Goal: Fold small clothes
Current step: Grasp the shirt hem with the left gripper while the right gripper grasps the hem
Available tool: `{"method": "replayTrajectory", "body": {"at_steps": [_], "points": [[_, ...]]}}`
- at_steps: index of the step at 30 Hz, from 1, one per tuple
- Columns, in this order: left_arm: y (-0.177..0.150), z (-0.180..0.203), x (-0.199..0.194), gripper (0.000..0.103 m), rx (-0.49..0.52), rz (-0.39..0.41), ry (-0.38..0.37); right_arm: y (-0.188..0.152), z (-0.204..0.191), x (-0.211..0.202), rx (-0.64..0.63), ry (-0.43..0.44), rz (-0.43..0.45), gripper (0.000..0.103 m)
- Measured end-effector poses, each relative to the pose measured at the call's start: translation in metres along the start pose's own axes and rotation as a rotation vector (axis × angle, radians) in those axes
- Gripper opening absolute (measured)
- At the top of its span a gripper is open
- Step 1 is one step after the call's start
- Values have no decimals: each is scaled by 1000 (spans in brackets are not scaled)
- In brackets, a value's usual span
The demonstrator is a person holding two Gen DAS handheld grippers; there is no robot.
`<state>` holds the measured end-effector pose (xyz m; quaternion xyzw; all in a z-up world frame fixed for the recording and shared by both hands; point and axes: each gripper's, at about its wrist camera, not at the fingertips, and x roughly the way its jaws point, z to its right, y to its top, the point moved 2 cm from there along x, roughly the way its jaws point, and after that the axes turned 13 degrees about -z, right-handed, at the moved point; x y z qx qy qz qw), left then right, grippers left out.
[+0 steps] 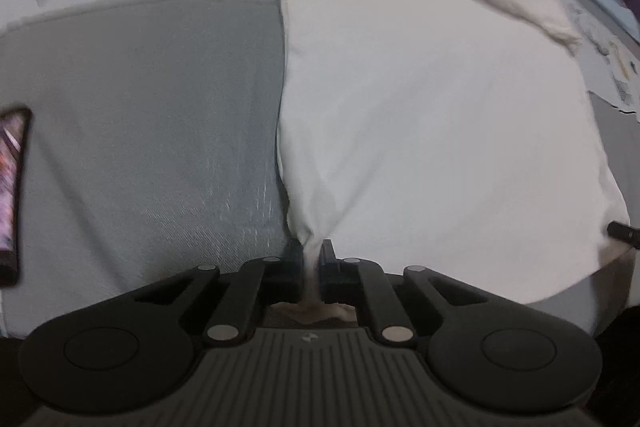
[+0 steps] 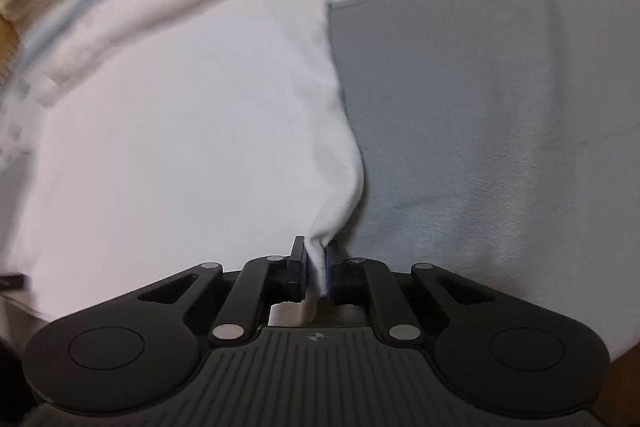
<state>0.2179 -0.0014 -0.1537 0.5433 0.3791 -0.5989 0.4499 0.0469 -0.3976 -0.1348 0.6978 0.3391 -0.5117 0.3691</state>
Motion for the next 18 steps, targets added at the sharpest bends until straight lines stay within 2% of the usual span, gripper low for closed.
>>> {"method": "replayTrajectory", "body": {"at_steps": [6,9,13,15,18], "points": [[-27,7,-70,7,52,113,-41,-14,-7,-76,-11,83,130,8],[-49,8,-96,7,73,128,-62,-30,-4,-117,-24,104,172,8],[-96,10,-120,7,127,103,-61,-71,0,-160,-27,125,175,8],[-132,9,-124,7,144,78,-70,-98,4,-174,-23,129,147,9],[-167,1,-125,7,140,23,-90,-134,11,-185,-12,138,105,9]]}}
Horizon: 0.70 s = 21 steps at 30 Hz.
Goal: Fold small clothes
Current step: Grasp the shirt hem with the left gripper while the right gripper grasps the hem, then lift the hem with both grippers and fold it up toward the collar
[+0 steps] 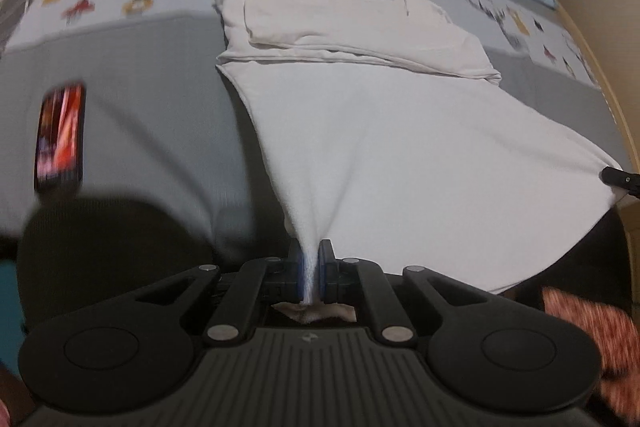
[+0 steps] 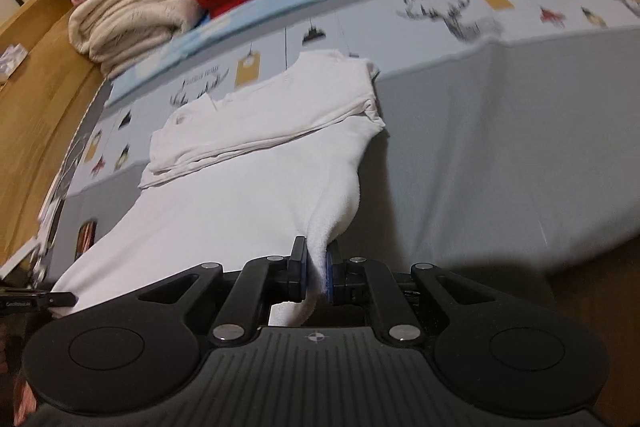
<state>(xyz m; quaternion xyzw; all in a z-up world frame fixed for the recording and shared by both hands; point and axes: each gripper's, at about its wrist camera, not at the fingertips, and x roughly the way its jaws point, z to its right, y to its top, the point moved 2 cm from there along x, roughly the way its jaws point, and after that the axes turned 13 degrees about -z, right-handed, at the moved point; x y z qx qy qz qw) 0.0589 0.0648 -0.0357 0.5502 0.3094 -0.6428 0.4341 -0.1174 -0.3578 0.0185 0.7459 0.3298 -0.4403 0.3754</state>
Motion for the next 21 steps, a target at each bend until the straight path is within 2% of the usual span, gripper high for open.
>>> {"method": "replayTrajectory", "body": {"at_steps": [2,4,8,13,18,19,20,21], "points": [[-15,-3,2,7,-14,-29,-10,-11,0,-2,18,8,-18,9],[-15,-7,6,7,-31,-49,-17,-13,-1,-2,37,13,-29,9],[13,-16,5,7,-55,-44,-8,18,-7,2,38,16,-18,9],[92,-29,-1,7,-67,-17,-13,102,-10,21,38,17,-15,9],[233,-44,28,9,-99,6,-13,218,-12,85,107,-16,-19,11],[262,-52,38,13,-138,24,-1,242,-11,106,147,-29,-21,14],[288,-61,49,26,-198,50,41,262,-9,124,184,-45,-14,20],[312,-72,60,50,-266,79,105,280,-5,142,225,-59,0,31]]}}
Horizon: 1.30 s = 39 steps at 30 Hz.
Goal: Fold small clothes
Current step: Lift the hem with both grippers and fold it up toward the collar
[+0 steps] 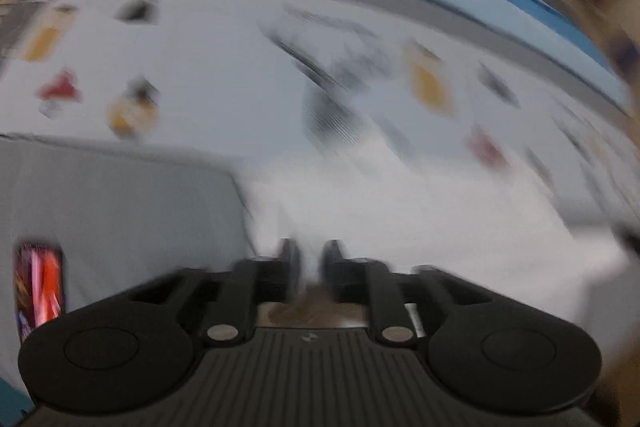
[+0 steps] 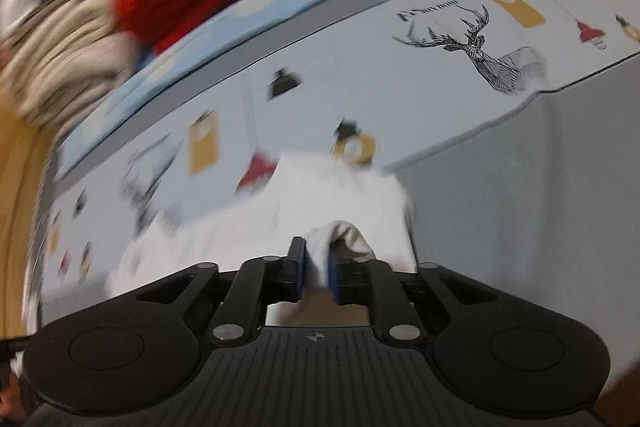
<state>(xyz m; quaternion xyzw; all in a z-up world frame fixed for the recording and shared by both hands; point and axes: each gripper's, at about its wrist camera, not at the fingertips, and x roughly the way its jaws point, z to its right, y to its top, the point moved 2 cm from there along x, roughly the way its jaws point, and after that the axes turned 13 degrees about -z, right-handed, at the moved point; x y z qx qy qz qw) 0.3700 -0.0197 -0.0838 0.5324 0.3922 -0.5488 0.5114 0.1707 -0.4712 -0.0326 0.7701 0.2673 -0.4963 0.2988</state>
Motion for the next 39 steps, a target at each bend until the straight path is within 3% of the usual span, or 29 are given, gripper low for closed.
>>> {"method": "replayTrajectory", "body": {"at_steps": [2,3,7,10,14,19,20,21,23,28,33,35,38,39], "points": [[31,-8,15,72,-73,52,62,18,4,24,53,-22,33,42],[39,-16,20,74,-92,65,48,20,8,32,72,-28,37,43],[32,-34,33,78,-32,85,-63,-1,27,47,-45,46,50,43],[13,-35,52,78,38,85,-54,-9,33,58,-140,15,93,43],[5,-25,74,77,93,82,-103,-3,29,80,-165,35,99,43],[13,-12,97,77,123,53,-88,11,13,112,-218,-51,94,43],[14,-11,100,71,124,53,-76,13,11,117,-219,-70,94,41],[16,-11,102,47,122,61,-69,13,11,119,-216,-84,99,25],[16,-11,99,13,119,78,-70,11,11,114,-207,-84,123,7],[3,-12,76,9,137,138,-81,-7,8,74,-235,-45,203,5],[-13,-20,32,9,146,210,-159,-14,7,20,-224,28,297,5],[-4,-18,31,9,142,215,-159,-4,5,21,-226,9,304,5],[27,-9,54,10,109,207,-98,21,2,55,-198,-76,271,5],[37,-6,64,18,108,217,-65,27,1,72,-198,-119,262,6]]}}
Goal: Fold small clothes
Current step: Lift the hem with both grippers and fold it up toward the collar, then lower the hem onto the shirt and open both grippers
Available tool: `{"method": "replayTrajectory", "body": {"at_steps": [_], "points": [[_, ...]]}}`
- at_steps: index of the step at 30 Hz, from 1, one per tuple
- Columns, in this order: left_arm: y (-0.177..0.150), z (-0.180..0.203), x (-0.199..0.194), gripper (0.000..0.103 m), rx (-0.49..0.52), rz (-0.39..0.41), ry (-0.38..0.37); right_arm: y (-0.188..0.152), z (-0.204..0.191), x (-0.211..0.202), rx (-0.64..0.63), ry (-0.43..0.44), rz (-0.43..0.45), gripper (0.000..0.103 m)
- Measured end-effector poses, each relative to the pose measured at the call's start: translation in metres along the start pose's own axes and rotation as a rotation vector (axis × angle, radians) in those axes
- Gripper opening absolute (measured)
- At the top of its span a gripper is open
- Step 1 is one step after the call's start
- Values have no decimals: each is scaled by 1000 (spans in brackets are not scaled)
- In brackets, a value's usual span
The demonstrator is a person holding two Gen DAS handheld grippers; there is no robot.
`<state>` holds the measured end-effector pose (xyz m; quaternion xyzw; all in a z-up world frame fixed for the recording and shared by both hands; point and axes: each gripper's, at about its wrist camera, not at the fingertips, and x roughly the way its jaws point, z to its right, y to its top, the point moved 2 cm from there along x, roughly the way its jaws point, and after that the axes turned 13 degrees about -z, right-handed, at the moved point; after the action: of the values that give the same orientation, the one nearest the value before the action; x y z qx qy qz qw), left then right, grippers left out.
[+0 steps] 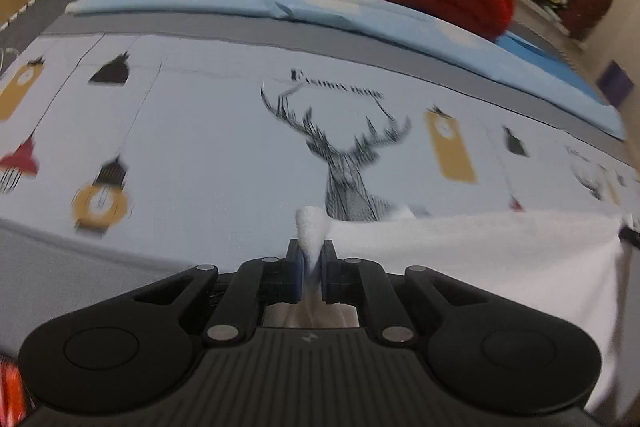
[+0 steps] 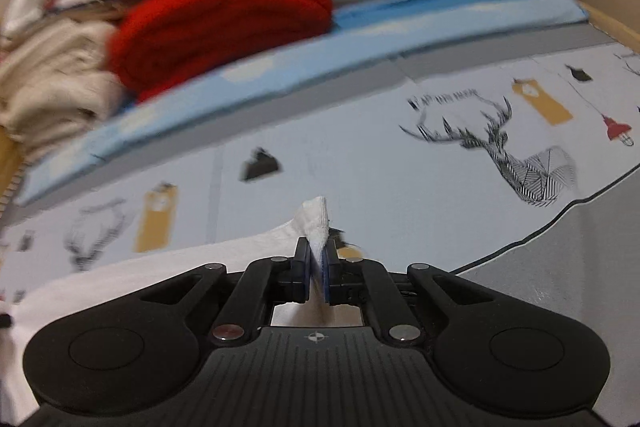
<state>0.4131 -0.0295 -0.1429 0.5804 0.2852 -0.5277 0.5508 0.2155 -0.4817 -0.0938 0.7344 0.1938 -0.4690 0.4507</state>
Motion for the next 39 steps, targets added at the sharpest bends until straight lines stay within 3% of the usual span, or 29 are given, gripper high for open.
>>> {"method": "replayTrajectory", "body": {"at_steps": [1,2,3,4,8,11,14,17,19,21,23,26,28,29,31,33,36,39], "points": [[7,2,14,29,-7,-16,63,0,-2,18,-21,-34,-32,7],[12,1,25,56,-21,-52,117,0,-3,37,-34,-60,-97,9],[14,-2,33,69,-36,-88,147,-3,-1,48,-18,-87,-157,16],[12,-6,33,71,-57,-102,149,-7,2,52,12,-95,-191,20],[-28,-33,-1,78,-122,-69,24,-34,29,9,94,34,-115,38],[-74,-39,-28,78,-106,-93,-15,-69,47,-29,101,71,-119,39],[-116,-30,-41,78,-44,-147,-67,-109,46,-52,37,97,-187,39],[-143,-13,-34,76,15,-204,-65,-141,43,-62,-14,65,-222,40],[-153,-5,-24,64,44,-252,-47,-154,46,-62,12,47,-244,40],[-159,0,-16,24,65,-293,-59,-156,47,-65,43,56,-237,40],[-165,4,-15,14,78,-302,-56,-159,44,-70,40,62,-216,40],[-174,7,-21,7,79,-272,-45,-163,38,-70,14,62,-203,40],[-177,9,-24,5,80,-260,-32,-164,35,-65,-5,48,-203,22],[-178,10,-25,5,86,-257,-12,-165,35,-64,-7,40,-209,3],[-178,9,-28,4,67,-251,19,-164,36,-72,-1,30,-173,3],[-176,1,-34,4,3,-240,1,-162,46,-84,51,33,-124,3],[-176,-4,-30,5,-2,-266,23,-162,59,-71,121,11,-183,3],[-173,-1,-30,10,13,-263,47,-163,49,-62,52,-48,-213,3]]}}
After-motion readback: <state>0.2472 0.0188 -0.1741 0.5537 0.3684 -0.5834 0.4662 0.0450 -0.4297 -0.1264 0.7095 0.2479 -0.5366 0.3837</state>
